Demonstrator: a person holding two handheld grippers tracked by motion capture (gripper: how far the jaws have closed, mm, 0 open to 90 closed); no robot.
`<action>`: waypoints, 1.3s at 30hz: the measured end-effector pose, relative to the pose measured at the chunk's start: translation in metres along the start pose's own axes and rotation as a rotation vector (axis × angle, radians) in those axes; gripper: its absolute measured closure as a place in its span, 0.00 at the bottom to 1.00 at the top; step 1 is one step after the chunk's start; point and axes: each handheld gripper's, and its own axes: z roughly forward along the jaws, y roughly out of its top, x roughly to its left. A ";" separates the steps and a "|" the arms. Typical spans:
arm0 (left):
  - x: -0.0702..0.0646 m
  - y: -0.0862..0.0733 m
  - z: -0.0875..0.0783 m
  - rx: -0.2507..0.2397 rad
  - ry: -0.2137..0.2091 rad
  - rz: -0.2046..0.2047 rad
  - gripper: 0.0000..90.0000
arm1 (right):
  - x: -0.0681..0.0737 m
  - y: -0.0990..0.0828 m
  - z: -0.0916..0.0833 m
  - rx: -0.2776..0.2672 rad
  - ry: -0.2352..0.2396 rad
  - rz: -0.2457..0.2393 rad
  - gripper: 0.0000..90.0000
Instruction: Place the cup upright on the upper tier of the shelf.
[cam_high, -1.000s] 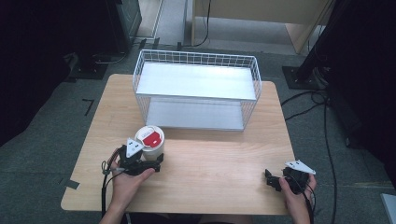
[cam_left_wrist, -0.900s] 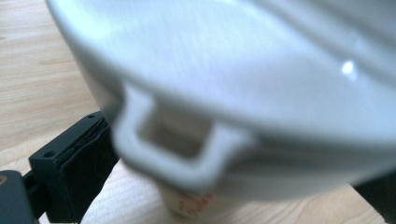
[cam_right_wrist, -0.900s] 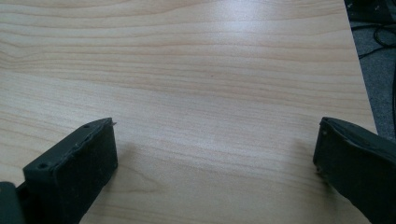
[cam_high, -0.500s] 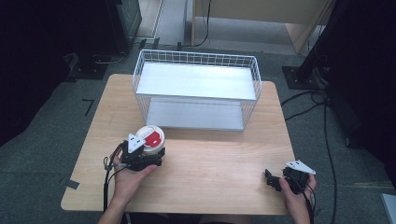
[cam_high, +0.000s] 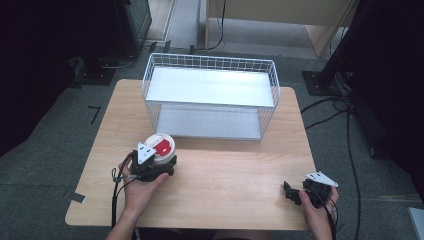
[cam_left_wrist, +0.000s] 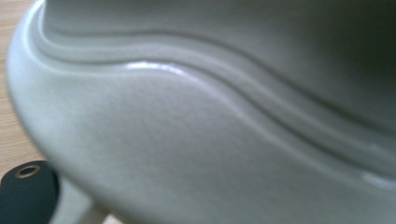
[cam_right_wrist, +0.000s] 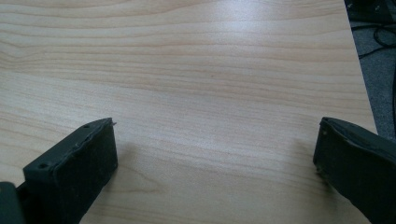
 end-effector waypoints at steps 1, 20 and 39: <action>0.000 0.000 0.000 0.000 0.000 0.000 0.10 | 0.000 0.000 0.000 0.000 0.000 0.000 0.00; -0.005 0.018 -0.016 -0.169 0.043 0.029 0.10 | 0.000 0.000 0.000 -0.001 0.000 -0.001 0.00; -0.020 0.057 -0.026 -0.338 0.049 0.088 0.10 | -0.001 0.000 0.000 0.000 0.006 -0.008 0.00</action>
